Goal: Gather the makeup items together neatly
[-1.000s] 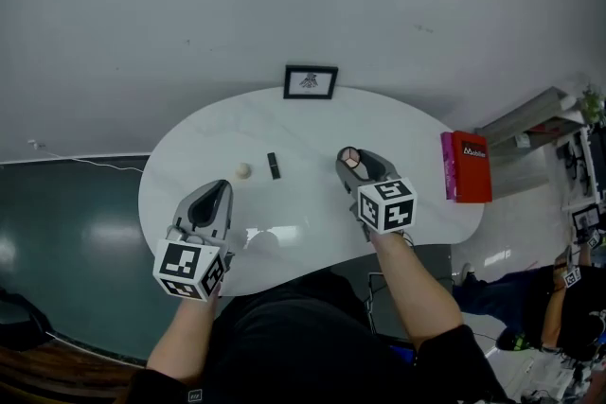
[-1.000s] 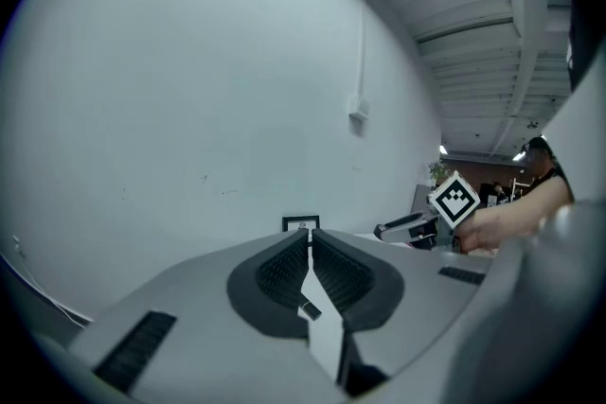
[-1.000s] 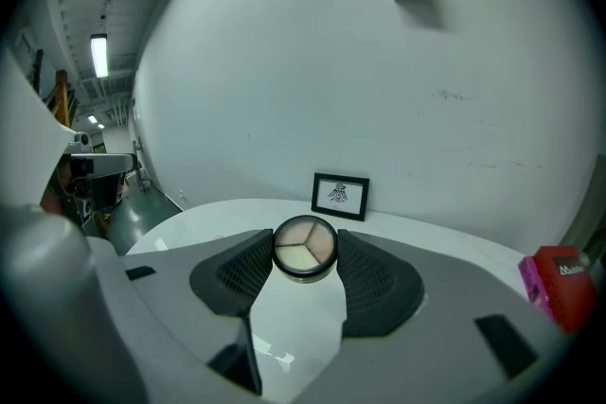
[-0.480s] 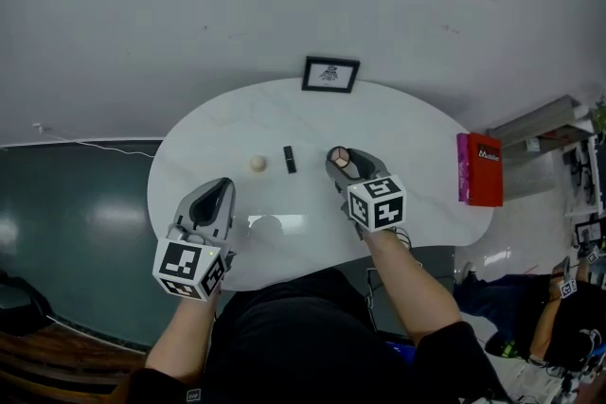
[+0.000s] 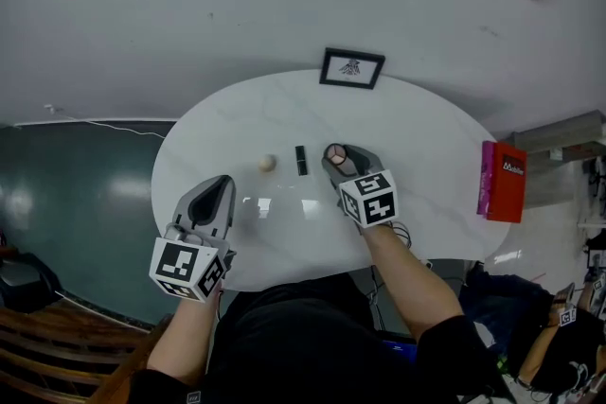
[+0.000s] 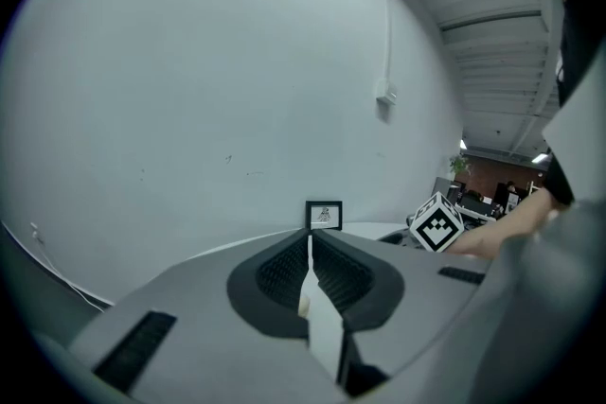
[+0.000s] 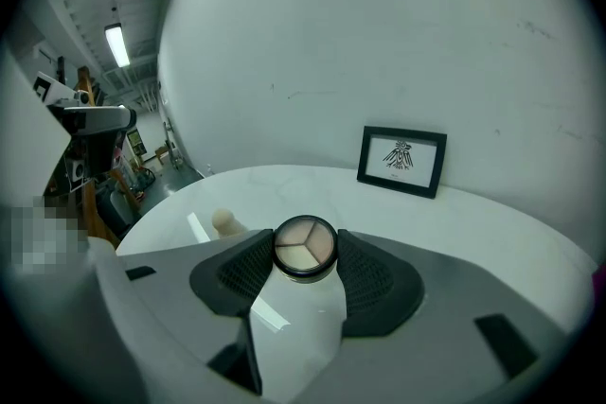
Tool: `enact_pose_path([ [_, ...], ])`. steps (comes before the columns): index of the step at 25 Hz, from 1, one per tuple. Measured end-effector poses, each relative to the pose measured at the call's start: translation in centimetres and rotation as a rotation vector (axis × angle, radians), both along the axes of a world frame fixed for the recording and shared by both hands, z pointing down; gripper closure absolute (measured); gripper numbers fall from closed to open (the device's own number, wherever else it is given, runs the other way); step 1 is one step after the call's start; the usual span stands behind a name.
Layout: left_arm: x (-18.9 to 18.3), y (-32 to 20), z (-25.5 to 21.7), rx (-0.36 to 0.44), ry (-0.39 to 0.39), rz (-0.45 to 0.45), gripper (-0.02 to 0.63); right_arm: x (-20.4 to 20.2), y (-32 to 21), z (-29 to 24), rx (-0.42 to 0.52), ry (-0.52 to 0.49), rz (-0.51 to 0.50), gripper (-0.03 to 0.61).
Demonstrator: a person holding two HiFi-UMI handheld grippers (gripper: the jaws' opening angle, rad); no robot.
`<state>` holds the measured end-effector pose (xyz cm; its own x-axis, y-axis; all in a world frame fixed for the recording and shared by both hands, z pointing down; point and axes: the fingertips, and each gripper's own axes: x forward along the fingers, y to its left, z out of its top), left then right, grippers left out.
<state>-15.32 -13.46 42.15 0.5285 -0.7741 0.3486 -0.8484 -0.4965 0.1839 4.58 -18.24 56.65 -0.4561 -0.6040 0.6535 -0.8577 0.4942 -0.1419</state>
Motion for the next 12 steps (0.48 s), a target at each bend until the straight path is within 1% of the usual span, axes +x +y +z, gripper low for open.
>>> enact_pose_path([
  [6, 0.4, -0.4, 2.0, -0.049, -0.023, -0.007, 0.591, 0.4, -0.7, 3.6, -0.044, 0.010, -0.004, 0.367],
  [12, 0.7, -0.6, 2.8, -0.071, -0.036, -0.018, 0.591, 0.6, -1.0, 5.7, -0.069, 0.028, -0.021, 0.367],
])
